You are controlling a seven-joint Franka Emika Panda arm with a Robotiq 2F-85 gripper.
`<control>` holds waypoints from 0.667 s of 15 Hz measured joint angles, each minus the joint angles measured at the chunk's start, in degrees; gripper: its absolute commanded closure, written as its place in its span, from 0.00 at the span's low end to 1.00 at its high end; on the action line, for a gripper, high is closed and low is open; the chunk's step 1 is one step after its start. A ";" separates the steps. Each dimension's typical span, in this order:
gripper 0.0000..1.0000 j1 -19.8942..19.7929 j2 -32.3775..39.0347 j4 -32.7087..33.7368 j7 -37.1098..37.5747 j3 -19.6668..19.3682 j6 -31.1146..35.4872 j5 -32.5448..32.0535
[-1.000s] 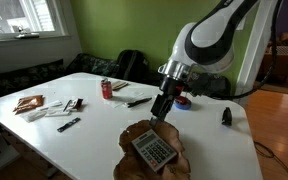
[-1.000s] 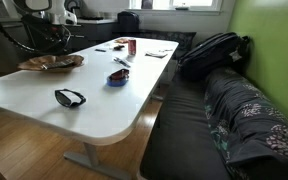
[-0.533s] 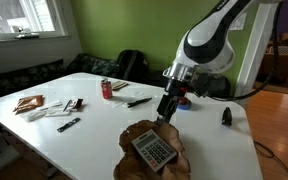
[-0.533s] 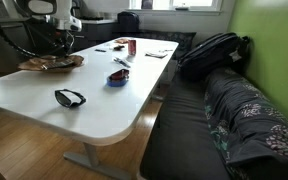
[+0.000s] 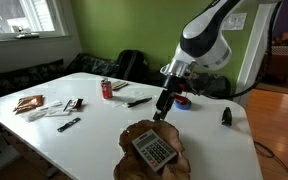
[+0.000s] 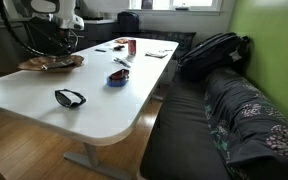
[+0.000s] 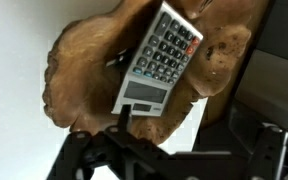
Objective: Take the calculator off of the wooden plate
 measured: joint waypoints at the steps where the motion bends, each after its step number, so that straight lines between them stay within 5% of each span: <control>1: 0.00 -2.51 1.30 0.69 -3.41 1.44 -1.56 0.68; 5: 0.00 -10.32 6.02 4.28 -10.34 2.74 -12.96 2.97; 10: 0.00 -9.13 5.89 5.72 -8.50 -1.21 -13.93 3.26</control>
